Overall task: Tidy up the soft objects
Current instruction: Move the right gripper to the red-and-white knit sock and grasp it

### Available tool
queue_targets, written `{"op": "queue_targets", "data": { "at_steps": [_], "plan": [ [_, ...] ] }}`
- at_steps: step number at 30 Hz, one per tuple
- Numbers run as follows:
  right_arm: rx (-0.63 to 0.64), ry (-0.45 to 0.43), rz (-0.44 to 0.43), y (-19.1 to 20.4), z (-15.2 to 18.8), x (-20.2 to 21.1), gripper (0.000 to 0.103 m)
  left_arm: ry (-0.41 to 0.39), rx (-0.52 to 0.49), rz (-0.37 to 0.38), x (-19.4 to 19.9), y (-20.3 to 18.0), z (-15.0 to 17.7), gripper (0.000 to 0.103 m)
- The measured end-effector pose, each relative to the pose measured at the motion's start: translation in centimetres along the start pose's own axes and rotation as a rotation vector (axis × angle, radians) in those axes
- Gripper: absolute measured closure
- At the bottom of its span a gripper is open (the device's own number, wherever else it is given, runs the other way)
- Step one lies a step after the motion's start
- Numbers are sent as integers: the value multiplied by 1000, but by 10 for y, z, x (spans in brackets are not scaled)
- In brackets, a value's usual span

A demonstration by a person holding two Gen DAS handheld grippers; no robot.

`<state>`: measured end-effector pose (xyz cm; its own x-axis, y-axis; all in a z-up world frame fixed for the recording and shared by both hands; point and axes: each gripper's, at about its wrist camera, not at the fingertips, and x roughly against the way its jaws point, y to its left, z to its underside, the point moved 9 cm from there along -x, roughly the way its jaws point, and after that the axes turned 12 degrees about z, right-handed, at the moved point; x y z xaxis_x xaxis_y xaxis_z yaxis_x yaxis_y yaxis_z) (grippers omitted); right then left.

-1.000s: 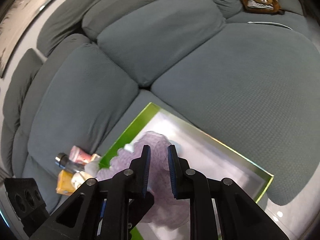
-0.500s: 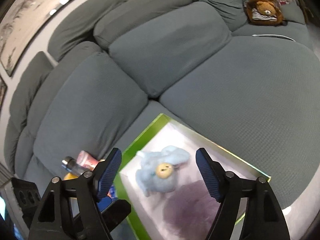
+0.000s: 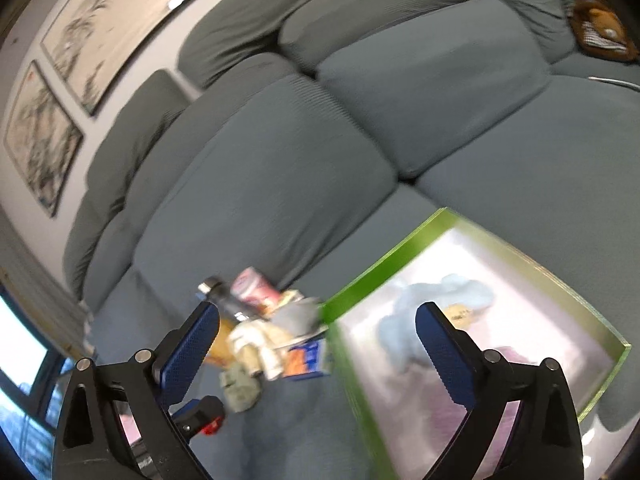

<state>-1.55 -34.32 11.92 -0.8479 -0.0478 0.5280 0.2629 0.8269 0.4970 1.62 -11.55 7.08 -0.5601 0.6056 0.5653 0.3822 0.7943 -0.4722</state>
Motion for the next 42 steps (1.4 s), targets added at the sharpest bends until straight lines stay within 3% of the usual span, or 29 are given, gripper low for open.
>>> {"op": "queue_targets", "data": {
  "at_steps": [8,13,16,21,27,29,31,34,37,42],
  "plan": [
    [111,80,-102,71,34,-23,4,-64,201,-190,44,116,9,1],
    [183,177,-126,120,74,-53,4,-143,354,-224,63,185,24,3],
    [246,236,-128,147,98,-71,4,-142,437,-223,66,214,36,4],
    [342,354,-186,202,138,-100,4,-115,496,-226,65,233,44,9],
    [432,515,-192,249,186,-142,16,-76,541,-213,58,242,54,14],
    [462,565,-182,257,202,-157,18,-74,544,-209,55,243,52,14],
    [501,608,-160,260,218,-172,27,-67,554,-205,53,246,55,16],
    [508,646,-133,257,230,-190,37,-46,572,-209,49,251,60,26],
    [527,693,-114,255,245,-205,38,-38,595,-204,47,256,61,32],
    [558,765,-102,260,268,-223,38,-47,632,-186,46,259,58,32]
  ]
}}
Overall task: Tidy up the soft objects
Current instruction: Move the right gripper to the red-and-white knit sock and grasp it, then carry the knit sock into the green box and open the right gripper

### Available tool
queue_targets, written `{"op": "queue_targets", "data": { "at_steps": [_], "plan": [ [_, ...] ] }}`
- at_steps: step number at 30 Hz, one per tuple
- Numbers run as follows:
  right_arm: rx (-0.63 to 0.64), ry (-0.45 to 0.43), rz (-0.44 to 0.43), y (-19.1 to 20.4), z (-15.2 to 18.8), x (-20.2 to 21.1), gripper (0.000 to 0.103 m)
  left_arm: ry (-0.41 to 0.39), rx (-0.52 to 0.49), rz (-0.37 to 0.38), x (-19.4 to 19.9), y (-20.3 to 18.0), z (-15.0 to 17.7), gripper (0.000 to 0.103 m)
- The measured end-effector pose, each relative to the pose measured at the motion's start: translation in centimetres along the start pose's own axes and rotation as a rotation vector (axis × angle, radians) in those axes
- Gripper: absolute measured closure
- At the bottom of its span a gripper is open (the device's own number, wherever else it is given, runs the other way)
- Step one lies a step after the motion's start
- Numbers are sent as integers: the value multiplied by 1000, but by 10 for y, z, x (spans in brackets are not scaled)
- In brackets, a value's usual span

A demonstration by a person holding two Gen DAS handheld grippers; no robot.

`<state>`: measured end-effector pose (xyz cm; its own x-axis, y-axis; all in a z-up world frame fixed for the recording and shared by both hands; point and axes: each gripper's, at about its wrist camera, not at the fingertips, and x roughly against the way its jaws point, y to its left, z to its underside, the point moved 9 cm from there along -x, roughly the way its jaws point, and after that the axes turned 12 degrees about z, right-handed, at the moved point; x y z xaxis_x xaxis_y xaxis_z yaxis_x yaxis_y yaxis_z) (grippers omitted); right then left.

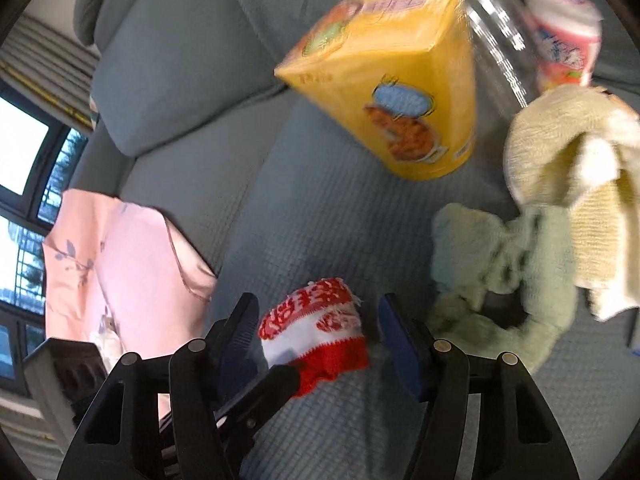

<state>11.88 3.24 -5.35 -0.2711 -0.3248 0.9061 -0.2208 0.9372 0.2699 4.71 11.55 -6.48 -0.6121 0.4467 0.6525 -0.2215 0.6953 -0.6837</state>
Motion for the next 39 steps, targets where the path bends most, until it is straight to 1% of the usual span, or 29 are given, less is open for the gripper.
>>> {"op": "queue_targets", "data": {
  "at_steps": [1,2,3,4,5,6,8,10,11,15,18,21,25,27,29,31,34,39],
  "plan": [
    [10,14,12,1,1,-7,39,-1,0,-1,0,-1,-1,33],
    [15,24,20,3,3,-11,41,-4,-2,-10,-1,-1,-2,39],
    [23,40,23,4,4,-16,48,-4,-7,-23,0,-2,-2,45],
    [31,56,19,4,7,-20,52,-5,-16,-35,0,-2,-3,50],
    [35,46,16,5,9,-22,54,-2,-21,-36,-1,-2,-2,58],
    [44,33,8,7,10,-21,60,6,-19,-20,-3,-3,-2,65],
    [51,25,11,7,11,-20,62,38,-5,26,-8,-6,1,73],
    [54,24,5,9,11,-21,63,50,-2,38,-10,-7,2,76],
    [54,20,0,9,12,-21,63,51,-3,48,-10,-8,2,79],
    [36,2,-23,7,15,-13,64,43,-42,58,-4,-16,5,80],
    [31,-44,-38,5,18,-2,64,39,-88,73,1,-27,12,80],
    [-1,-82,-48,-5,23,12,64,44,-120,106,3,-39,19,80],
    [-43,-153,-51,-18,31,36,64,40,-217,140,8,-64,31,80],
    [-75,-182,-57,-27,35,47,64,48,-259,166,8,-74,36,80],
    [-114,-204,-68,-39,41,58,64,64,-274,203,8,-83,42,80],
    [-148,-232,-66,-50,48,68,64,79,-296,229,8,-92,50,80],
    [-181,-262,-58,-64,54,84,64,87,-368,252,10,-112,64,80],
    [-197,-363,-29,-84,60,124,64,76,-447,302,17,-150,78,80]
  ]
}}
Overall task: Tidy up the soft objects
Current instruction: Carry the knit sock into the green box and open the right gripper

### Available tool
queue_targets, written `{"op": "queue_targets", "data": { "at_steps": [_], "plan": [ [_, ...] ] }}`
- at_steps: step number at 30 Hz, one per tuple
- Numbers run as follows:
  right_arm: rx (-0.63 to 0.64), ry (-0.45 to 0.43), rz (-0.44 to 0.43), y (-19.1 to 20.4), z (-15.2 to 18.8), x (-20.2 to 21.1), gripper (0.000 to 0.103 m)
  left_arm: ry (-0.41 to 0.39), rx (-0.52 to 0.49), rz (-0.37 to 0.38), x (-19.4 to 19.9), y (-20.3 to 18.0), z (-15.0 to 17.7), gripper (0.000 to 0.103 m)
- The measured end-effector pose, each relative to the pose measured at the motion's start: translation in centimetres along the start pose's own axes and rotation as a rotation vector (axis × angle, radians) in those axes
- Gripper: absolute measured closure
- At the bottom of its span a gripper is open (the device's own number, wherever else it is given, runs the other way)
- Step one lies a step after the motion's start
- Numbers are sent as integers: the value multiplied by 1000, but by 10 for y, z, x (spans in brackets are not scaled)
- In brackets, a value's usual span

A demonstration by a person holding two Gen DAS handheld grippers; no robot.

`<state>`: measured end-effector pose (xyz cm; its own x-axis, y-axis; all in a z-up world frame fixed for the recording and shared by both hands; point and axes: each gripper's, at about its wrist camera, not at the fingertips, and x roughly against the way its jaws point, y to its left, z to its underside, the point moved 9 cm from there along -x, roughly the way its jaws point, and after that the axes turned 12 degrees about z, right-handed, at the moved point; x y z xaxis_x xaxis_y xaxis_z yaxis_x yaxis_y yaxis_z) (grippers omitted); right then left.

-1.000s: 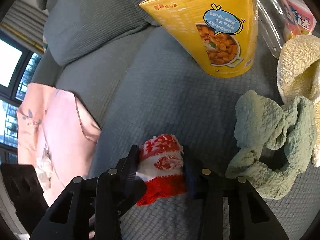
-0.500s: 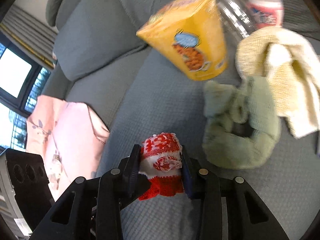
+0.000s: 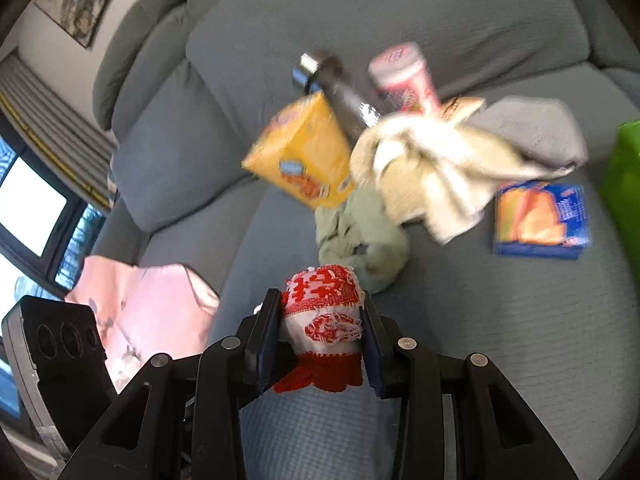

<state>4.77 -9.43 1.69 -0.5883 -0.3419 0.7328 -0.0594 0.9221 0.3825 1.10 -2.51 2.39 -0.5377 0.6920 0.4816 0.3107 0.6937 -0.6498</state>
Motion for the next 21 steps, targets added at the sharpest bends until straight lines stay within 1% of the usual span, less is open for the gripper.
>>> {"op": "queue_targets", "data": {
  "at_steps": [4,6,8,12,16,21],
  "plan": [
    [17,-102,12,-10,-17,41,64,-29,-82,45,5,-41,-9,80],
    [23,-144,24,-16,-23,59,64,-34,-124,56,3,-60,-12,80],
    [21,-179,39,-21,-28,75,64,-35,-170,60,-1,-77,-14,80],
    [-11,-246,54,-41,-37,109,64,-36,-228,95,-13,-110,-19,80],
    [-55,-311,76,-71,-46,141,64,-15,-292,131,-29,-144,-19,80],
    [-119,-365,123,-111,-51,168,64,37,-351,198,-61,-180,-12,80]
  ]
}}
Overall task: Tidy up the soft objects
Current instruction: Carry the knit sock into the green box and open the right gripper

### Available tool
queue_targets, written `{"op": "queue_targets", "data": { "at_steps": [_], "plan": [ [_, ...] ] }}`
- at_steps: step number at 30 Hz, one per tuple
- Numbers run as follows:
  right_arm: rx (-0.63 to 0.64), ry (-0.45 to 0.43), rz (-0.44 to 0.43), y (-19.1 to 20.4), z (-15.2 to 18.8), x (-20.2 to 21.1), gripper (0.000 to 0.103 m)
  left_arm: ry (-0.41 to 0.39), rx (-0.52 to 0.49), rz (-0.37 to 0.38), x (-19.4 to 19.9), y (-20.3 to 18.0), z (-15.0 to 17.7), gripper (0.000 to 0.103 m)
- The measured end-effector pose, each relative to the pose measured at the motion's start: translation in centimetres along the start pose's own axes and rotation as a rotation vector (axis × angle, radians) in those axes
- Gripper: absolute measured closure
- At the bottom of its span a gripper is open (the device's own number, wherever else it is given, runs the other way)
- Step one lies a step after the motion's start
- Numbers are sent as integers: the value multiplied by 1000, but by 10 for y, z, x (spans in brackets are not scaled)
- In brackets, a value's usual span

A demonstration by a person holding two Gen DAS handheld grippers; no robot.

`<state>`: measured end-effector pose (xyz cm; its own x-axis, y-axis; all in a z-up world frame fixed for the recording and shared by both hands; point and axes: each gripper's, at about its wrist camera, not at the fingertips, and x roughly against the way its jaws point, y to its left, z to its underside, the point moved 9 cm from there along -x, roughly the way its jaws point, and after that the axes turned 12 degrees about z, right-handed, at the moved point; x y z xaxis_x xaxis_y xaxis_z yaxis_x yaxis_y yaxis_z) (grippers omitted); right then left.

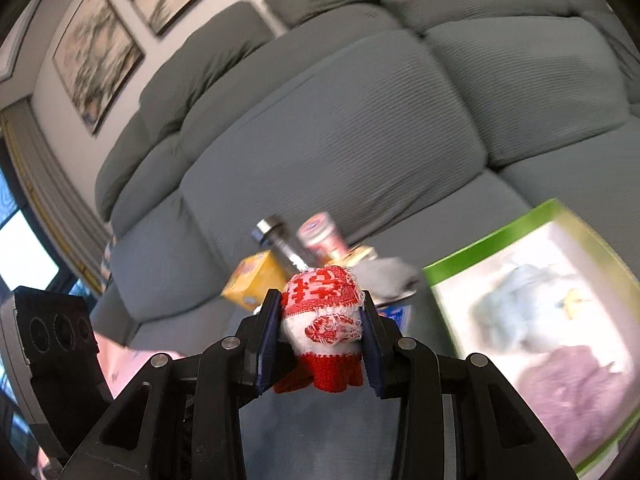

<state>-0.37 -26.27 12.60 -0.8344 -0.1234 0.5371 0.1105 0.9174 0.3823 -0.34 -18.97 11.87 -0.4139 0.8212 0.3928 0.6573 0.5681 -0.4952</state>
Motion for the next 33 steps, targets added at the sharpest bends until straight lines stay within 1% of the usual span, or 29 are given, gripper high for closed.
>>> {"op": "queue_targets", "data": {
  "at_steps": [3,4,8,12,14,17,23,28,33],
  "plan": [
    [-2,-45,46,-26,-9,11,64,29,-29,53,-24,-18,1,79],
    [-17,-54,58,-36,-11,14,64,32,-36,60,-28,-23,2,80],
    [-79,-76,123,-72,-16,25,64,87,-63,122,-58,-45,7,79],
    [-147,-75,159,-104,-16,30,64,133,-75,149,-82,-59,13,80],
    [-174,-62,188,-118,-15,30,64,165,-76,162,-96,-65,18,80],
    [-212,-31,257,-141,-9,29,64,218,-64,183,-117,-70,29,79],
    [-263,40,350,-171,2,20,64,297,-44,190,-146,-75,48,79],
    [-276,92,425,-189,10,12,64,349,-13,193,-158,-74,63,79],
    [-284,111,476,-197,12,10,64,362,-18,170,-159,-73,69,79]
  ]
}}
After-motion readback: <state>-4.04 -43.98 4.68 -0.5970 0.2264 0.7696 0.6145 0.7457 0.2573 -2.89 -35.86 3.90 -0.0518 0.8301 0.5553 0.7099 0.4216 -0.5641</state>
